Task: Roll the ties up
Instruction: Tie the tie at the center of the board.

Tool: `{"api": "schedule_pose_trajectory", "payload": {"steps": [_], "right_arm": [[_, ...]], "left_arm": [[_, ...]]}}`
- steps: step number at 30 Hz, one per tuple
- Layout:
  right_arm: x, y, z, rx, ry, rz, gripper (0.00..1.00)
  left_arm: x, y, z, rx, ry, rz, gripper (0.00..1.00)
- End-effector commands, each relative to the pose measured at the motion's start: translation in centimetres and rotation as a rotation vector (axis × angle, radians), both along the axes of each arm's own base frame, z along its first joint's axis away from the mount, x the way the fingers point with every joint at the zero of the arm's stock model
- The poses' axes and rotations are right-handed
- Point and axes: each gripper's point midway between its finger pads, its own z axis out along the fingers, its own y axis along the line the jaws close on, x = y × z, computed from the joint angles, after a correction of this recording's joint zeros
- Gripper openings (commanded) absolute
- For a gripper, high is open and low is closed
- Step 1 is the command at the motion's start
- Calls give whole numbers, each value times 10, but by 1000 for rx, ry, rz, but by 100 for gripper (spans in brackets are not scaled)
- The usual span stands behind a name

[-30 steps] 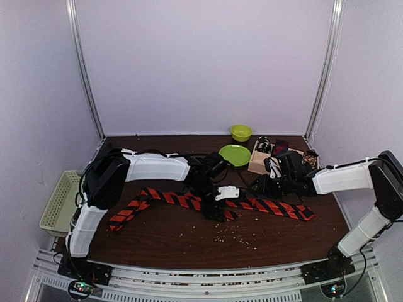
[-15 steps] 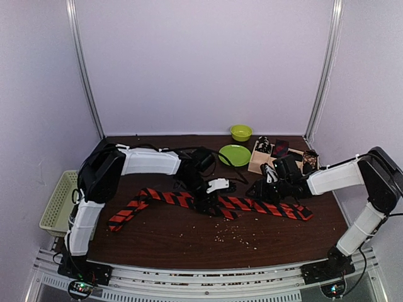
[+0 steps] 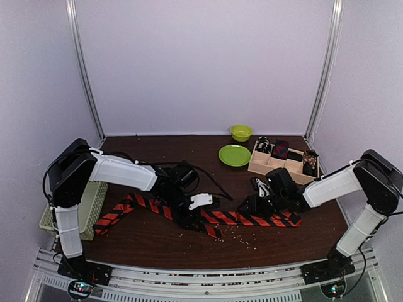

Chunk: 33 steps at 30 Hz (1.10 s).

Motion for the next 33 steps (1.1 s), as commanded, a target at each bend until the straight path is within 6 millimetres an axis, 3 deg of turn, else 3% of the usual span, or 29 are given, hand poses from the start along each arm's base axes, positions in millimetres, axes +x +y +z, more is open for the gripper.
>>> {"api": "schedule_pose_trajectory", "payload": {"steps": [1, 6, 12, 22, 29, 33], "right_arm": [[4, 2, 30, 64, -67, -19, 41], [7, -4, 55, 62, -130, -35, 41], [5, -14, 56, 38, -135, -43, 41], [1, -28, 52, 32, -136, -60, 41], [0, -30, 51, 34, -137, -60, 41], [-1, -30, 50, 35, -136, -57, 41]], "left_arm": [[1, -6, 8, 3, -161, 9, 55], [-6, -14, 17, -27, -216, -77, 52], [-15, -21, 17, -36, -207, -146, 48], [-41, -13, -22, 71, -121, -261, 40], [-42, -12, -30, 114, -145, -253, 16], [-37, -18, -4, 77, -170, -209, 9]]}}
